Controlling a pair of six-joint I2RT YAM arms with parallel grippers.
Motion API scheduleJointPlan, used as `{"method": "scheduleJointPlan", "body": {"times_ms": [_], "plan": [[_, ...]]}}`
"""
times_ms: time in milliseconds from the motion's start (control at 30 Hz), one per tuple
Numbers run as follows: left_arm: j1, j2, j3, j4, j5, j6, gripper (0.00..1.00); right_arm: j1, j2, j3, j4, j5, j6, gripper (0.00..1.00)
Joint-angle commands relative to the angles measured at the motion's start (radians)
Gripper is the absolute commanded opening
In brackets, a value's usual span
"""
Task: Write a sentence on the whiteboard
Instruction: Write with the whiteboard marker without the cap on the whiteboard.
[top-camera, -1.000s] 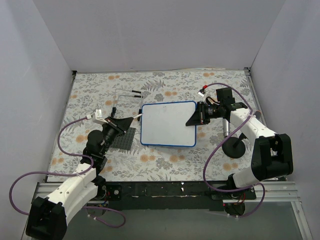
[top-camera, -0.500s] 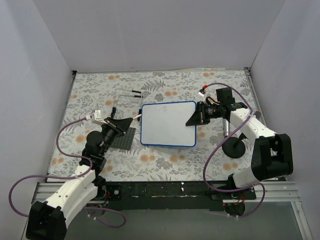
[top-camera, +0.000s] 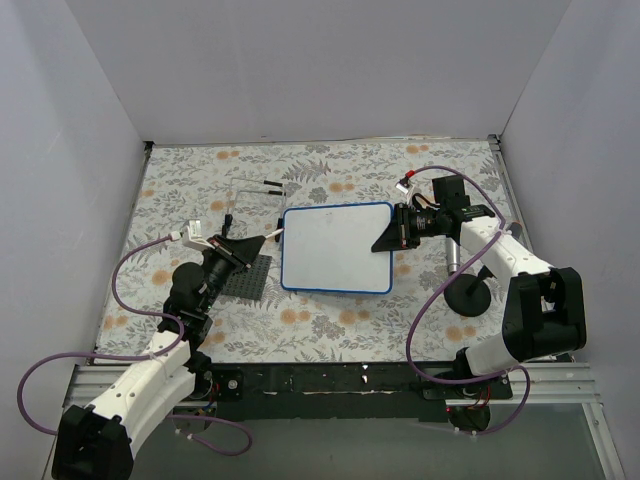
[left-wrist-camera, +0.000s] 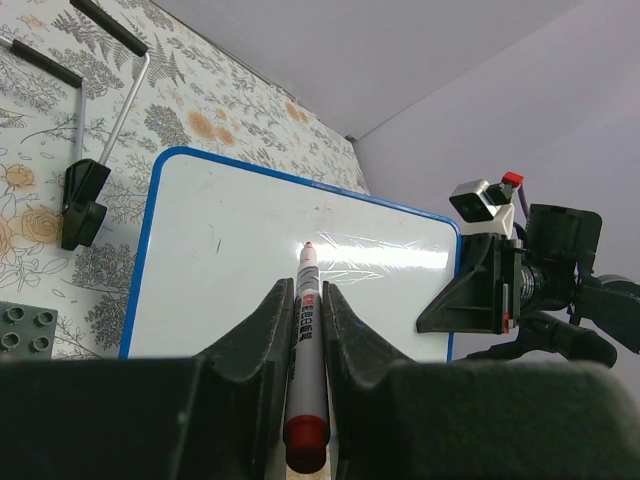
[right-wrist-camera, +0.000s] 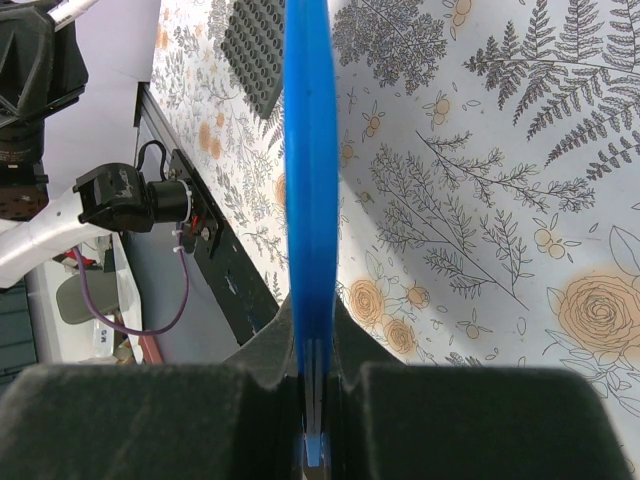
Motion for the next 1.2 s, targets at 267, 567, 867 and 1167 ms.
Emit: {"method": "scheduleJointPlan", "body": {"times_ms": [267,567,867,1167], "plan": [[0.006,-0.009,-0.004,0.003,0.003,0.009,0.0,0.001,-0.022,-0.016,-0.006,0.071,-0.06,0.01],[0.011,0.026,-0.001,0.034,0.014,0.003,0.0,0.001,-0.018,-0.015,-0.005,0.068,-0.061,0.01],[0.014,0.038,-0.005,0.045,0.021,0.003,0.0,0.001,-0.017,-0.016,-0.005,0.063,-0.061,0.01],[0.021,0.054,-0.007,0.056,0.032,0.003,0.0,0.003,-0.015,-0.016,-0.005,0.062,-0.061,0.01]]}}
